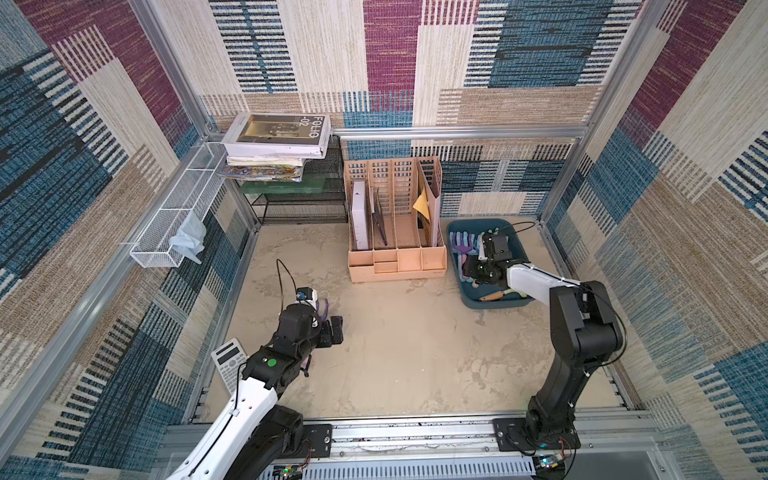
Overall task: Take the hand rake out of the storage box
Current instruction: Pick up the rake from the storage box.
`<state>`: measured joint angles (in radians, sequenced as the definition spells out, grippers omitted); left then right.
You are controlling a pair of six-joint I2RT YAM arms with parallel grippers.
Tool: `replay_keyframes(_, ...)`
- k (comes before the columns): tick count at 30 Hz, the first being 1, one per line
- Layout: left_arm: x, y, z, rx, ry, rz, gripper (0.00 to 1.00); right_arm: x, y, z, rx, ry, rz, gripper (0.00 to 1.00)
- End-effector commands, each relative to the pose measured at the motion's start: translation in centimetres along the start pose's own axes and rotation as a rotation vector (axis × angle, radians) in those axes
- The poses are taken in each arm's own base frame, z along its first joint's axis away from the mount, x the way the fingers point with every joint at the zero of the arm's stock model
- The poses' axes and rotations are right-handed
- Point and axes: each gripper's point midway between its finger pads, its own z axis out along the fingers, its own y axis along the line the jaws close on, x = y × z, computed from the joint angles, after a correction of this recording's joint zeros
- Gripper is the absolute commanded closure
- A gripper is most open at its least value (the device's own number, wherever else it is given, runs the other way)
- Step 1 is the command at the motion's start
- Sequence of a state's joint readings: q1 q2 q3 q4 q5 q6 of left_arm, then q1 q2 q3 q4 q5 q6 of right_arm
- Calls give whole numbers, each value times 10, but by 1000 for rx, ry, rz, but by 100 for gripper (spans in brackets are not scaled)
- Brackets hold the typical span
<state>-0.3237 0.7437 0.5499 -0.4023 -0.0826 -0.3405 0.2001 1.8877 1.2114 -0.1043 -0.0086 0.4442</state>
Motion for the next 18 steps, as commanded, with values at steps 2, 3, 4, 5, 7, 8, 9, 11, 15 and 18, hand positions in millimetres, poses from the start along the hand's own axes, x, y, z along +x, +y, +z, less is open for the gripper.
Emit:
replay_keyframes(2, -10, -4, 3, 12, -29, -5, 1, 8, 0, 19, 31, 63, -33, 53)
replay_keyframes(3, -9, -4, 5, 8, -13, -4, 1, 8, 0, 22, 39, 67, -41, 53)
replay_keyframes(4, -7, -4, 7, 6, 1, -2, 1, 9, -2, 26, 62, 72, -43, 54)
replay_keyframes(5, -6, -3, 9, 1, 9, -3, 1, 10, -3, 28, 76, 73, -46, 56)
replay_keyframes(7, -5, -3, 11, -7, 26, -6, 1, 12, -5, 32, 98, 78, -50, 61)
replay_keyframes(8, -5, -3, 12, -7, 32, -2, 1, 12, -5, 32, 105, 76, -51, 64)
replay_keyframes(9, -5, -4, 12, -5, 34, -4, 1, 10, -5, 31, 111, 71, -54, 67)
replay_keyframes(11, -5, -4, 13, -1, 32, -2, 1, 5, -4, 27, 123, 57, -58, 72)
replay_keyframes(15, -5, -4, 12, -2, 28, -4, 1, -9, -1, 13, 130, 28, -67, 85)
replay_keyframes(18, -5, -4, 12, 1, 24, -3, 1, -20, 2, -3, 125, -1, -69, 88)
